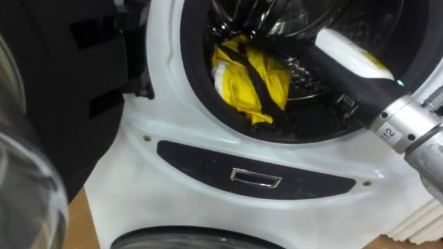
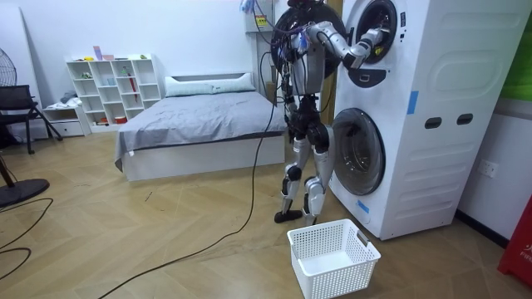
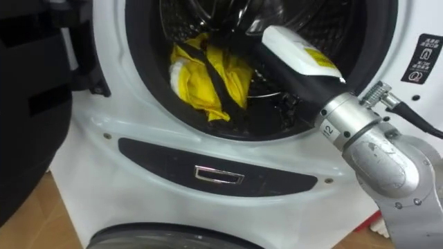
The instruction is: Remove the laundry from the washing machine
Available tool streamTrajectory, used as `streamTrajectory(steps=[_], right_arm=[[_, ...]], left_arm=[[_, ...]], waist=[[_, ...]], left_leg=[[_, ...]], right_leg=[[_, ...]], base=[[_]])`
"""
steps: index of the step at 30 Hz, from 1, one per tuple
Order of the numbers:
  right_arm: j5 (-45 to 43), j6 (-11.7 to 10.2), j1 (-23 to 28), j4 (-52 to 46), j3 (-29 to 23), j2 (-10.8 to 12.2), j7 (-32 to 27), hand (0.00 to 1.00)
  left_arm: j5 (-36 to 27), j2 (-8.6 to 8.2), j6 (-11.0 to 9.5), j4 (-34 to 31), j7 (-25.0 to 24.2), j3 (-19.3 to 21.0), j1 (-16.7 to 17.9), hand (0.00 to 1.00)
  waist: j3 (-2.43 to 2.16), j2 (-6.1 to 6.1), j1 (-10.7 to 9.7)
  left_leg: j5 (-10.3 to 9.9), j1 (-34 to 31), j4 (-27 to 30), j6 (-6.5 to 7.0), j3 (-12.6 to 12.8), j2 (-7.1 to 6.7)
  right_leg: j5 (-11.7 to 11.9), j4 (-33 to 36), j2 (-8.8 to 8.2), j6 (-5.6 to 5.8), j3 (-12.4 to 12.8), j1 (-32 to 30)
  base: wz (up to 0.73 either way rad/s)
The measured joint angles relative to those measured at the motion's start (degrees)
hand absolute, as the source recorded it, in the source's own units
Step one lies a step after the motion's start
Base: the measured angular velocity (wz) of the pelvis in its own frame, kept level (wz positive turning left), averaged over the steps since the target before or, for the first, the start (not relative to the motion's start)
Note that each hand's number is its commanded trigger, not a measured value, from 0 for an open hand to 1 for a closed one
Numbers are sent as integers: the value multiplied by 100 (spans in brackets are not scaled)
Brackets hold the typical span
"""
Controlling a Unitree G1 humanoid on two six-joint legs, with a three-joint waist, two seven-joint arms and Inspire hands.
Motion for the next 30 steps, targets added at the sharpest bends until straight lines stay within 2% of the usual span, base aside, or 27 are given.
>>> streamTrajectory(steps=[4, 6, 12, 20, 30], right_arm=[[-198, 209, -2, -129, -91, 0, 372, 100], [-311, 299, -2, -197, -157, 1, 538, 100], [-410, 485, -2, -424, -188, 1, 805, 100], [-410, 600, -3, -462, -215, 2, 906, 100], [-348, 596, -3, -467, -249, 3, 949, 100]], left_arm=[[1, 11, 87, 1, -104, 36, 62, 0], [0, 16, 126, 2, -140, 36, 73, 0], [-3, 25, 188, 3, -145, 34, 67, 0], [-3, 29, 192, 2, -145, 30, 74, 0], [-123, 33, 186, -5, -133, 25, 117, 0]], waist=[[-5, -75, 2], [10, -106, 9], [10, -111, 100], [11, -111, 122], [12, -109, 151]], left_leg=[[-8, -2, -8, -10, 15, 13], [-9, -3, -7, -12, 31, 20], [-24, 6, -5, -35, 58, 50], [-27, 6, -7, -38, 61, 51], [-27, 9, -5, -38, 60, 53]], right_leg=[[0, 1, 14, 0, 0, -1], [1, 2, 19, -1, -1, -1], [2, 1, 50, -4, -2, -2], [2, 1, 52, -4, 0, -1], [3, -1, 53, -4, 0, -2]], base=[[0], [0], [0], [0], [0]])
